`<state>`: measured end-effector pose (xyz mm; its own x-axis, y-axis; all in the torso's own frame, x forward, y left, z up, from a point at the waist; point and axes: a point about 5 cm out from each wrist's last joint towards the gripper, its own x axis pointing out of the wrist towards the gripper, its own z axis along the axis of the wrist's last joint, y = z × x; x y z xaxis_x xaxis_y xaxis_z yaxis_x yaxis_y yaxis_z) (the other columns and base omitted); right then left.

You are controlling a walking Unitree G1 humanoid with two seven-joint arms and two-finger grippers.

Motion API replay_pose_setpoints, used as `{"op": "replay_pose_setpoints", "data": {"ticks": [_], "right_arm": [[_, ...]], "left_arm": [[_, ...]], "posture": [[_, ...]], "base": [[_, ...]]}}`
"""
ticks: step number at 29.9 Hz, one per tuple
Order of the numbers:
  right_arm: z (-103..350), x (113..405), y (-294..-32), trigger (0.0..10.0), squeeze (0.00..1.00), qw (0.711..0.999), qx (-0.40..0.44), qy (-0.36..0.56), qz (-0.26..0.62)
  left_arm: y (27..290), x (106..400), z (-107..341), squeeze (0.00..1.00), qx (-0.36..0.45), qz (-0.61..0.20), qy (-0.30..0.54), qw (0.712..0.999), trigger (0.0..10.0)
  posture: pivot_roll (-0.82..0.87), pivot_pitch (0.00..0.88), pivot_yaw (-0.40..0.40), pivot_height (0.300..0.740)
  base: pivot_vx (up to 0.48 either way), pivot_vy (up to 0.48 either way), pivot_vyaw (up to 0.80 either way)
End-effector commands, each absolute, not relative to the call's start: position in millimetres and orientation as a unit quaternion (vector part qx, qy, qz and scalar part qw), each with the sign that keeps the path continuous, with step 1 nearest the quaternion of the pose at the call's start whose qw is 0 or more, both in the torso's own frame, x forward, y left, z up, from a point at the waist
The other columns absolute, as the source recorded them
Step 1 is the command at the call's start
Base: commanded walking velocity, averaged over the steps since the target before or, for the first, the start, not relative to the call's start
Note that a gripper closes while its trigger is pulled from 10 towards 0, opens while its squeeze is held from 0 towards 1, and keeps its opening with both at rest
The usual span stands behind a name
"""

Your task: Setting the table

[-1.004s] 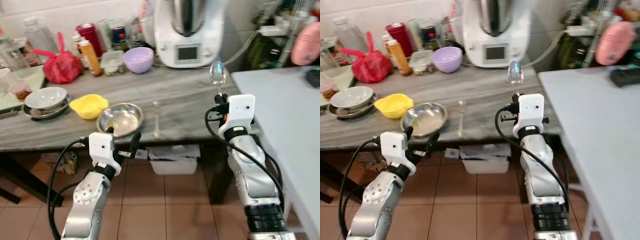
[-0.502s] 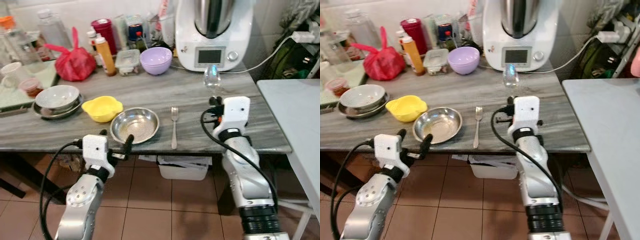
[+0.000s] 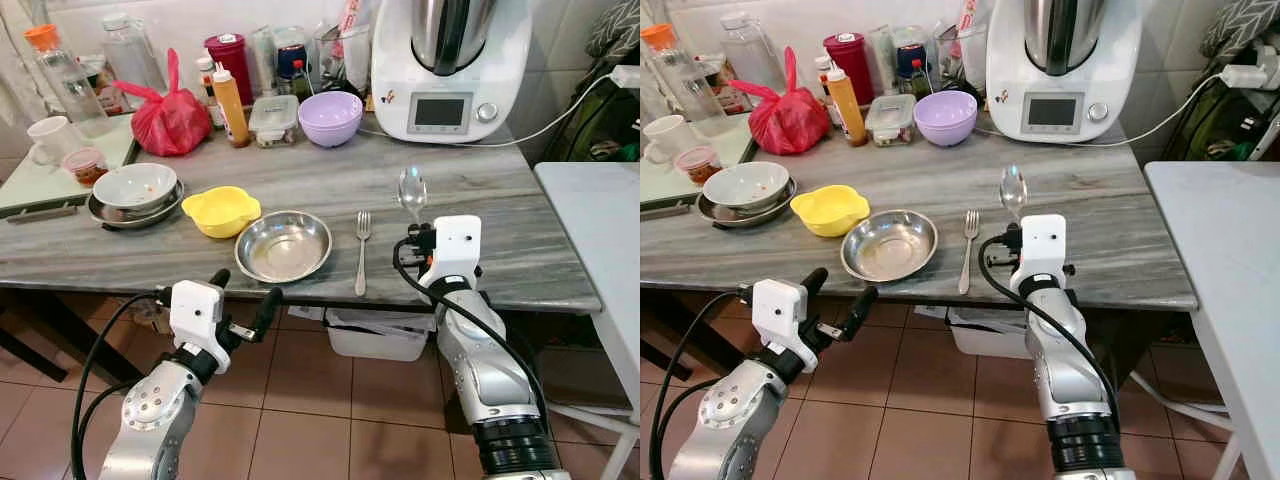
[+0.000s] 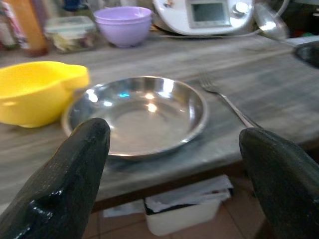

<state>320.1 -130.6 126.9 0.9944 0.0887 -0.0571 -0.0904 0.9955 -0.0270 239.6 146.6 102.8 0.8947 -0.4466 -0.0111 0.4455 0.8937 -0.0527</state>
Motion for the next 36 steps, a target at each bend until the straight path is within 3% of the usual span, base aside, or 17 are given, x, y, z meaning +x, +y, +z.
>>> {"op": "replay_pose_setpoints", "data": {"ticks": [1, 13, 21, 36], "right_arm": [[124, 321, -128, 10.0, 0.00, 0.998, -0.010, 0.039, 0.044], [103, 330, -121, 10.0, 0.00, 0.995, 0.005, 0.095, 0.044], [95, 331, -109, 10.0, 0.00, 0.992, -0.002, 0.110, 0.066], [90, 338, -106, 10.0, 0.00, 0.990, 0.003, 0.128, 0.054]], "left_arm": [[145, 236, 104, 0.00, -0.019, -0.251, 0.018, 0.968, 10.0], [142, 233, 105, 0.00, -0.025, -0.262, 0.025, 0.964, 10.0], [129, 223, 104, 0.00, -0.045, -0.338, 0.040, 0.939, 10.0], [130, 222, 102, 0.00, -0.045, -0.341, 0.047, 0.938, 10.0]], "posture": [[-0.10, 0.092, 0.118, 0.740], [-0.09, 0.104, 0.108, 0.740], [-0.08, 0.097, 0.104, 0.740], [-0.08, 0.103, 0.108, 0.740]], "base": [[0.000, 0.000, 0.00], [0.000, 0.000, 0.00], [0.000, 0.000, 0.00], [0.000, 0.000, 0.00]]}}
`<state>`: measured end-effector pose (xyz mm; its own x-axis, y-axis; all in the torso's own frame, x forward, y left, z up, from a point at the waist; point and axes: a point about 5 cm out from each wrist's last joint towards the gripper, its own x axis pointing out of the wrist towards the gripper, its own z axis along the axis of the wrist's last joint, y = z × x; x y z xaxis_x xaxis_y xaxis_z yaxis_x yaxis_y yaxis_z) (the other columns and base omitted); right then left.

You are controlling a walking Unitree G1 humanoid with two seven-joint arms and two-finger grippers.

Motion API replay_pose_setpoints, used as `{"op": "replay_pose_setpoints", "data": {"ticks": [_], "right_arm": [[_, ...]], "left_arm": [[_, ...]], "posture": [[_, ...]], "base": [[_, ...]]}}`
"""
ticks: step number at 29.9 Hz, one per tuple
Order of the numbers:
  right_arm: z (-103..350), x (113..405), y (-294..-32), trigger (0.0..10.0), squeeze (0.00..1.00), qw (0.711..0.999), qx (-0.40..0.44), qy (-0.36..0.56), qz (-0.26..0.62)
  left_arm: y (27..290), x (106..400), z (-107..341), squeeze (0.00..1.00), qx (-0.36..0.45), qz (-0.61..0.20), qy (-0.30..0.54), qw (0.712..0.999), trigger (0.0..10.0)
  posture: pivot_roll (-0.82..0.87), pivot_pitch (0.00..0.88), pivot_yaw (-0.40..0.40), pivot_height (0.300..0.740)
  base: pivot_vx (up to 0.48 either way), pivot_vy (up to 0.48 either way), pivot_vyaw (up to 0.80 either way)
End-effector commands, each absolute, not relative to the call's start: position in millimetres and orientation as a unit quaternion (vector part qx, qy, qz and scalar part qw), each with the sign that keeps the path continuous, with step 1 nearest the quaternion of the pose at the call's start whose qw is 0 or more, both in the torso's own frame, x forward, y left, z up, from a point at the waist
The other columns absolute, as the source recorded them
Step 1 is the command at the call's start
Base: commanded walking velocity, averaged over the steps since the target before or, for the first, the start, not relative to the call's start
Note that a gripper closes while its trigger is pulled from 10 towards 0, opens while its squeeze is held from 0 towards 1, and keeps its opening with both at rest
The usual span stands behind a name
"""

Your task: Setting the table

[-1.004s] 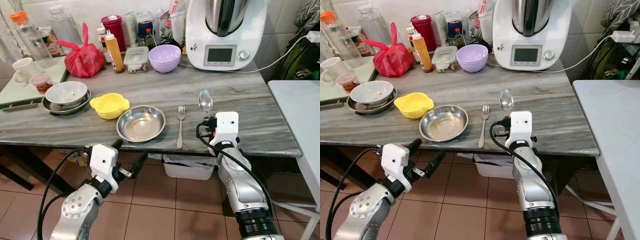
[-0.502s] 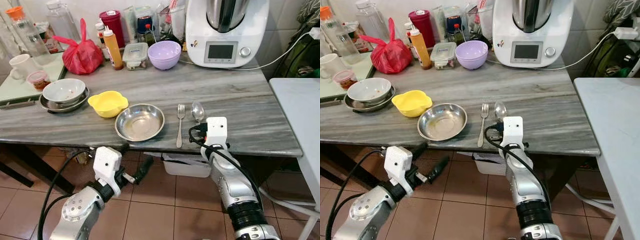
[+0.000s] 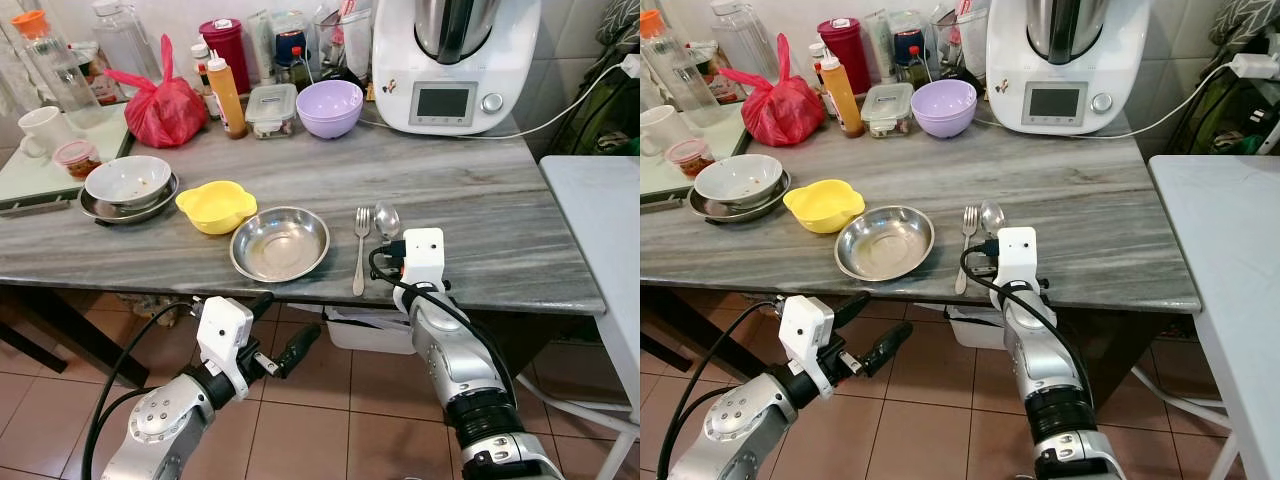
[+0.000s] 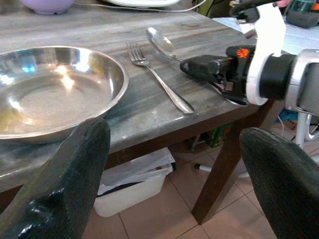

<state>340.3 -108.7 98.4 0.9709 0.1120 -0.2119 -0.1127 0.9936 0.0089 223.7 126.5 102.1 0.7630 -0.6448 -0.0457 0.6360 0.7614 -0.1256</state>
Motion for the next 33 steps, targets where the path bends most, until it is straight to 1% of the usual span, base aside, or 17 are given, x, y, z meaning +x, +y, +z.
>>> {"op": "replay_pose_setpoints", "data": {"ticks": [1, 14, 19, 20, 21, 22, 33], "right_arm": [[89, 338, -106, 10.0, 0.00, 0.990, 0.004, 0.130, 0.055], [85, 337, -96, 10.0, 0.00, 0.987, 0.045, 0.150, 0.048], [83, 336, -94, 10.0, 0.00, 0.985, 0.050, 0.157, 0.048], [83, 337, -95, 10.0, 0.02, 0.985, 0.051, 0.158, 0.048], [83, 337, -95, 10.0, 0.69, 0.985, 0.051, 0.159, 0.047], [83, 337, -96, 10.0, 1.00, 0.985, 0.052, 0.160, 0.046], [83, 337, -95, 10.0, 1.00, 0.984, 0.056, 0.162, 0.047]], "left_arm": [[131, 222, 102, 0.00, -0.046, -0.341, 0.047, 0.938, 10.0], [130, 222, 100, 0.00, -0.044, -0.345, 0.049, 0.936, 10.0], [129, 221, 100, 0.00, -0.043, -0.347, 0.051, 0.936, 10.0], [129, 221, 100, 0.00, -0.043, -0.347, 0.051, 0.935, 10.0], [129, 221, 100, 0.00, -0.042, -0.348, 0.052, 0.935, 10.0], [129, 221, 100, 0.00, -0.041, -0.348, 0.051, 0.935, 10.0], [128, 221, 101, 0.00, -0.040, -0.348, 0.050, 0.935, 10.0]], "posture": [[-0.09, 0.102, 0.109, 0.740], [-0.09, 0.105, 0.111, 0.740], [-0.09, 0.105, 0.112, 0.740], [-0.09, 0.105, 0.112, 0.740], [-0.09, 0.106, 0.112, 0.740], [-0.09, 0.106, 0.110, 0.740], [-0.09, 0.104, 0.108, 0.740]], "base": [[0.000, 0.000, 0.00], [0.000, 0.000, 0.00], [0.000, 0.000, 0.00], [0.000, 0.000, 0.00], [0.000, 0.000, 0.00], [0.000, 0.000, 0.00], [0.000, 0.000, 0.00]]}}
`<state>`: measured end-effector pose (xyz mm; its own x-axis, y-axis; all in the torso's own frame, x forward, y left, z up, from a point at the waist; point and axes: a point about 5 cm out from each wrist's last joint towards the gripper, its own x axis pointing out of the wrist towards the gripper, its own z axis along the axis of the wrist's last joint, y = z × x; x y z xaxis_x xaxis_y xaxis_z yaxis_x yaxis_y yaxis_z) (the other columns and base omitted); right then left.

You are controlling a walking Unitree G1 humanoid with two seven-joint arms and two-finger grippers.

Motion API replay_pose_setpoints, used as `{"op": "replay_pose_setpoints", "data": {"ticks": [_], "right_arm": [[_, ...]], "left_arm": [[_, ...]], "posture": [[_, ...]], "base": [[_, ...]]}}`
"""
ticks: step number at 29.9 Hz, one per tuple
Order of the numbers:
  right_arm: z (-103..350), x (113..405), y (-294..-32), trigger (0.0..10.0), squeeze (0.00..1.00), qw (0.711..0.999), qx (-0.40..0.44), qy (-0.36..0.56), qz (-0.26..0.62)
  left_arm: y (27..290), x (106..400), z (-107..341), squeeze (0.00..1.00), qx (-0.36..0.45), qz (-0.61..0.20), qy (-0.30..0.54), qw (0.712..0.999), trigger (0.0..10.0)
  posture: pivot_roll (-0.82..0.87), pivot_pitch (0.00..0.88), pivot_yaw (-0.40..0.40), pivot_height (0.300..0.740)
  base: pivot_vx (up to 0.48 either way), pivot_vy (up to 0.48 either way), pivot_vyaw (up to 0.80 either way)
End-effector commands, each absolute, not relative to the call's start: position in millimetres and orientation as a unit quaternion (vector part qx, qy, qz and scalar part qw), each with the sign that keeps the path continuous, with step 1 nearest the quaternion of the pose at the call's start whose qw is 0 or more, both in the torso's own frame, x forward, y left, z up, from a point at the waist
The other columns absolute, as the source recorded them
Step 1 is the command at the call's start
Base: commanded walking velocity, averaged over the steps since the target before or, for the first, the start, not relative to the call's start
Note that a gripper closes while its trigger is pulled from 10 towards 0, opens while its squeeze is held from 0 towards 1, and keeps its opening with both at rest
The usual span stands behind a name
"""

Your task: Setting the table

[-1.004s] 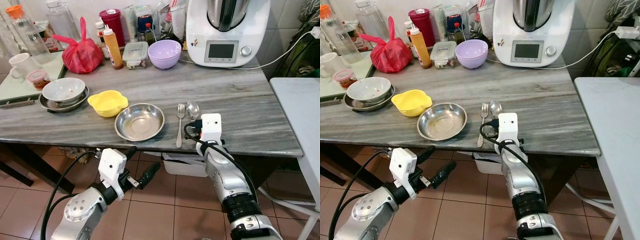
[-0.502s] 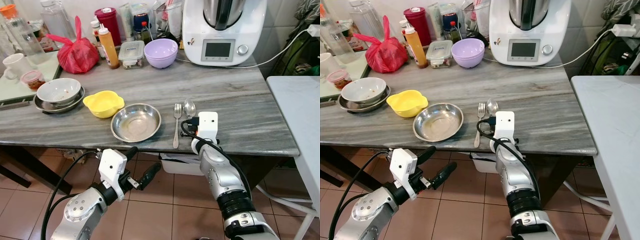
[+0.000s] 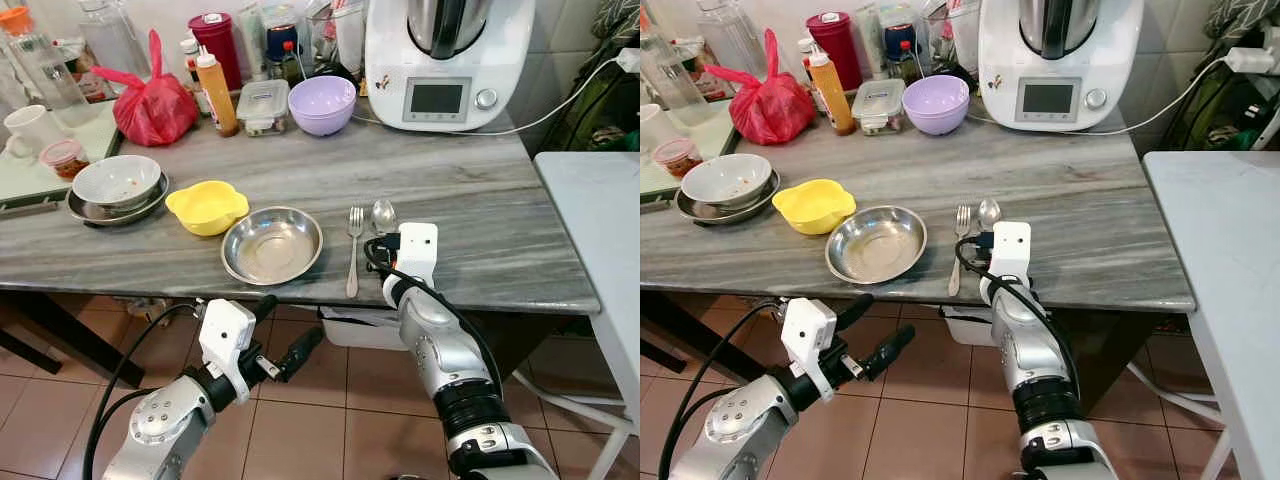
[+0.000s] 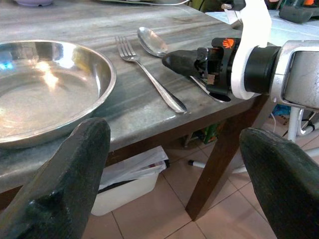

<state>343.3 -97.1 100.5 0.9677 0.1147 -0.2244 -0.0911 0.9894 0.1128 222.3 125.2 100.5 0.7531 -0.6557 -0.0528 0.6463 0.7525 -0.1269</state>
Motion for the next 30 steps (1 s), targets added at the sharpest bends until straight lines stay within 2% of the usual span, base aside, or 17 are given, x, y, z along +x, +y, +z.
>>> {"op": "replay_pose_setpoints", "data": {"ticks": [1, 6, 18, 30], "right_arm": [[83, 338, -96, 10.0, 1.00, 0.984, 0.056, 0.161, 0.048], [89, 340, -95, 10.0, 1.00, 0.986, 0.054, 0.146, 0.059], [135, 349, -100, 10.0, 1.00, 0.997, 0.009, 0.019, 0.071], [174, 340, -107, 10.0, 1.00, 0.993, -0.021, -0.096, 0.071]], "left_arm": [[128, 221, 102, 0.00, -0.040, -0.348, 0.050, 0.935, 10.0], [128, 222, 102, 0.00, -0.038, -0.347, 0.049, 0.936, 10.0], [131, 226, 103, 0.00, -0.035, -0.341, 0.044, 0.938, 10.0], [137, 230, 105, 0.00, -0.029, -0.317, 0.032, 0.947, 10.0]], "posture": [[-0.09, 0.104, 0.108, 0.740], [-0.09, 0.102, 0.107, 0.740], [-0.09, 0.088, 0.104, 0.740], [-0.09, 0.067, 0.097, 0.740]], "base": [[0.000, 0.000, 0.00], [0.000, 0.000, 0.00], [0.000, 0.000, 0.00], [0.000, 0.000, 0.00]]}}
